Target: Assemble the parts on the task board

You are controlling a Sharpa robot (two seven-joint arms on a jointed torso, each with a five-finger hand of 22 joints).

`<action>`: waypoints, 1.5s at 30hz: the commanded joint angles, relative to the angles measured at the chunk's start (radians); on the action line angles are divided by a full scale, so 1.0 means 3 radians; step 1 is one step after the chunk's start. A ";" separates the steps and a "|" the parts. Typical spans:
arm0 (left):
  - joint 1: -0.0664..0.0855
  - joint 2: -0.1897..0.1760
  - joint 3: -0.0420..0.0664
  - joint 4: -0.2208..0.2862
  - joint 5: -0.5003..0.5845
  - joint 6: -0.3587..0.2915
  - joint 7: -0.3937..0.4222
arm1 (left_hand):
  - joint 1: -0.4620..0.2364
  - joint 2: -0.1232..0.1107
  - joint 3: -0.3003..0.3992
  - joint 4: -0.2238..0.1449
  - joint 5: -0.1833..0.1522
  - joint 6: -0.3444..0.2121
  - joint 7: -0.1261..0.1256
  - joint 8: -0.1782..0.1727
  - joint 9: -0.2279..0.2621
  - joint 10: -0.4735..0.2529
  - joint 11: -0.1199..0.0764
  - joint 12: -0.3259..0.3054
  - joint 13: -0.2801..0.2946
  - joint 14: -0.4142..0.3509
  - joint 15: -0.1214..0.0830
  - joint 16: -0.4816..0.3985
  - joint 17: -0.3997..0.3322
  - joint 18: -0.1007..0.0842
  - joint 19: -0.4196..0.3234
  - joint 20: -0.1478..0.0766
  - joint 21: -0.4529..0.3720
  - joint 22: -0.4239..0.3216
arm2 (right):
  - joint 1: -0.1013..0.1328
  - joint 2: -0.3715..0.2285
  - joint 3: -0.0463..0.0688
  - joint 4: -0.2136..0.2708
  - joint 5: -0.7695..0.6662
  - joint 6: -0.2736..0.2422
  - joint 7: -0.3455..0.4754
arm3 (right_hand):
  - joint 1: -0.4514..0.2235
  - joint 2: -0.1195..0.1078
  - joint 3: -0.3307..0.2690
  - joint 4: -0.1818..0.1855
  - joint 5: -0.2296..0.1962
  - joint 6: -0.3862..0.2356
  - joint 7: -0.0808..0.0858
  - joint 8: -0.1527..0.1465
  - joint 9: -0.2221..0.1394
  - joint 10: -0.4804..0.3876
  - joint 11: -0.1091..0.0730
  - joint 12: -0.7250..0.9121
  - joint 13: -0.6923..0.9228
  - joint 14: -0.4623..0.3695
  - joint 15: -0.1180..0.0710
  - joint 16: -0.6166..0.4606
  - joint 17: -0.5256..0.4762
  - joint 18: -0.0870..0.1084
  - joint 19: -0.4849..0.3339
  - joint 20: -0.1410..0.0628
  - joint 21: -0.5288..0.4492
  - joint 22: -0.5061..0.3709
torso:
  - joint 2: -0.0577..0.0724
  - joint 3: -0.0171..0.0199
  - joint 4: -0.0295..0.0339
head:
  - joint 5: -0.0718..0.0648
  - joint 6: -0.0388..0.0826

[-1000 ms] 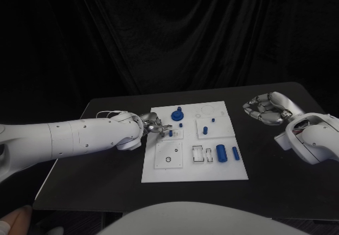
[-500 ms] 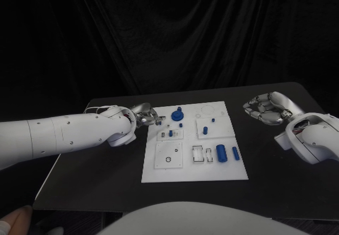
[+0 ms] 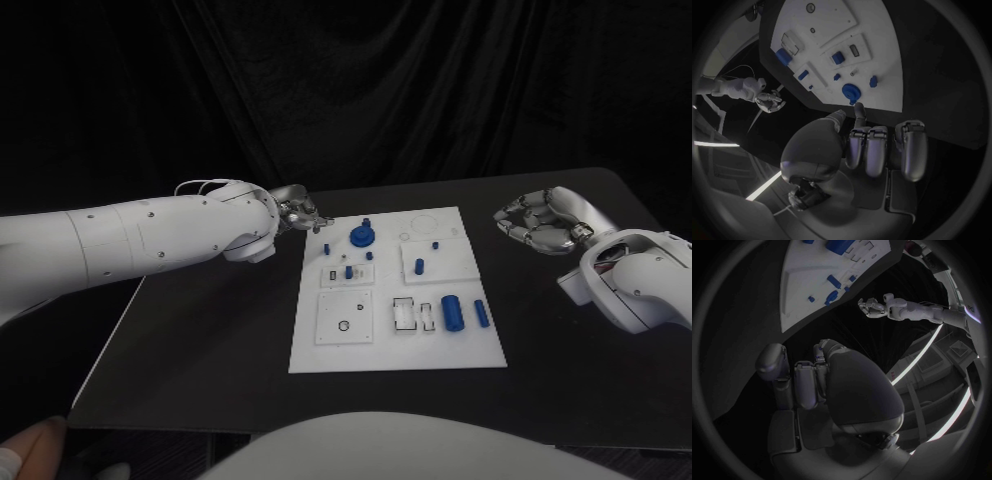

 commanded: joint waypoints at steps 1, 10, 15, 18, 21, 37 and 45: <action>0.0016 0.0106 0.0001 -0.0152 0.0013 0.0446 -0.0142 | 0.0026 0.0005 -0.0035 0.0017 -0.0042 0.0023 0.0007 -0.0002 -0.0004 0.0346 -0.0019 0.0012 0.0878 0.0352 -0.0009 -0.0004 0.0878 -0.0027 0.0071 -0.0016 -0.0016 0.0636 | -0.0007 0.0002 0.0002 -0.0005 -0.0016 0.0009 -0.0026 | -0.0012 -0.0017 0.0012 0.0012 0.0022 -0.0019 -0.0003 0.0011 -0.0005 -0.0026 0.0006 -0.0017 -0.0002 0.0056 0.0019 -0.0010 0.0291 0.0019 -0.0020 0.0008 -0.0018 0.0401 | 0.0003 0.0002 0.0001 | -0.0001 0.0000; 0.0016 0.0439 -0.0007 -0.0630 0.0013 0.0776 -0.0218 | 0.0001 0.0005 -0.0119 0.0083 -0.0161 -0.0032 0.0033 -0.0043 -0.0019 0.0346 0.0003 0.0012 0.0878 0.0352 0.0008 -0.0004 0.0878 -0.0014 0.0041 -0.0003 -0.0064 0.0615 | -0.0008 0.0004 0.0002 0.0000 -0.0016 0.0006 -0.0016 | -0.0012 -0.0017 0.0014 0.0012 0.0026 -0.0020 -0.0003 0.0013 -0.0006 -0.0029 0.0005 -0.0018 -0.0005 0.0057 0.0019 -0.0008 0.0292 0.0019 -0.0020 0.0008 -0.0018 0.0401 | 0.0013 -0.0006 -0.0004 | -0.0002 0.0000; 0.0012 0.0525 -0.0010 -0.0747 0.0013 0.0759 -0.0196 | -0.0004 0.0012 -0.0138 0.0100 -0.0180 -0.0047 0.0041 -0.0058 -0.0027 0.0346 0.0009 0.0012 0.0878 0.0352 0.0014 -0.0004 0.0878 -0.0013 0.0037 0.0002 -0.0072 0.0613 | -0.0008 -0.0012 0.0002 0.0012 -0.0016 0.0001 -0.0015 | -0.0012 -0.0017 0.0014 0.0012 0.0026 -0.0020 -0.0003 0.0013 -0.0006 -0.0029 0.0005 -0.0018 -0.0005 0.0057 0.0019 -0.0008 0.0292 0.0019 -0.0020 0.0008 -0.0018 0.0401 | 0.0019 -0.0011 -0.0022 | 0.0021 0.0000; 0.0010 0.0550 -0.0010 -0.0781 0.0013 0.0750 -0.0190 | -0.0011 0.0015 -0.0154 0.0113 -0.0193 -0.0052 0.0045 -0.0066 -0.0032 0.0346 0.0013 0.0012 0.0878 0.0352 0.0017 -0.0004 0.0878 -0.0014 0.0040 0.0005 -0.0068 0.0616 | -0.0009 -0.0017 0.0002 0.0015 -0.0016 0.0002 -0.0017 | -0.0012 -0.0017 0.0014 0.0012 0.0026 -0.0020 -0.0003 0.0013 -0.0006 -0.0029 0.0005 -0.0018 -0.0005 0.0057 0.0019 -0.0008 0.0292 0.0019 -0.0020 0.0008 -0.0018 0.0401 | 0.0016 -0.0009 -0.0033 | 0.0032 0.0000; 0.0009 0.0566 -0.0011 -0.0806 0.0013 0.0747 -0.0191 | -0.0013 0.0017 -0.0158 0.0116 -0.0196 -0.0049 0.0045 -0.0064 -0.0031 0.0346 0.0014 0.0012 0.0878 0.0352 0.0017 -0.0004 0.0878 -0.0015 0.0042 0.0006 -0.0066 0.0618 | -0.0009 -0.0019 0.0002 0.0018 -0.0016 0.0003 -0.0019 | -0.0012 -0.0017 0.0014 0.0012 0.0026 -0.0020 -0.0003 0.0013 -0.0006 -0.0029 0.0005 -0.0018 -0.0005 0.0057 0.0019 -0.0008 0.0292 0.0019 -0.0020 0.0008 -0.0018 0.0401 | 0.0016 -0.0009 -0.0032 | 0.0038 0.0000; -0.0020 0.0602 -0.0020 -0.0895 0.0013 0.0758 -0.0269 | 0.0112 0.0035 -0.0184 0.0051 -0.0102 -0.0135 0.0059 -0.0084 0.0025 0.0346 0.0027 0.0012 0.0878 0.0352 0.0030 -0.0004 0.0878 0.0000 0.0011 0.0018 -0.0122 0.0597 | -0.0017 -0.0021 0.0002 0.0025 -0.0016 0.0013 -0.0021 | -0.0010 -0.0017 0.0019 0.0009 0.0035 -0.0022 -0.0004 0.0017 -0.0007 -0.0034 0.0004 -0.0020 -0.0011 0.0055 0.0018 -0.0012 0.0288 0.0020 -0.0021 0.0008 -0.0023 0.0400 | 0.0005 -0.0002 -0.0020 | 0.0030 0.0000; -0.0059 0.0608 -0.0020 -0.0935 0.0013 0.0722 -0.0249 | 0.0111 0.0038 -0.0191 0.0054 -0.0094 -0.0148 0.0067 -0.0097 0.0024 0.0346 0.0032 0.0012 0.0878 0.0352 0.0034 -0.0004 0.0878 0.0007 -0.0004 0.0021 -0.0147 0.0584 | -0.0023 -0.0029 0.0002 0.0027 -0.0016 0.0009 -0.0018 | -0.0008 -0.0015 0.0024 0.0008 0.0039 -0.0024 -0.0004 0.0018 -0.0007 -0.0041 0.0004 -0.0024 -0.0018 0.0055 0.0018 -0.0013 0.0287 0.0021 -0.0023 0.0008 -0.0027 0.0399 | 0.0003 -0.0001 -0.0022 | 0.0023 0.0000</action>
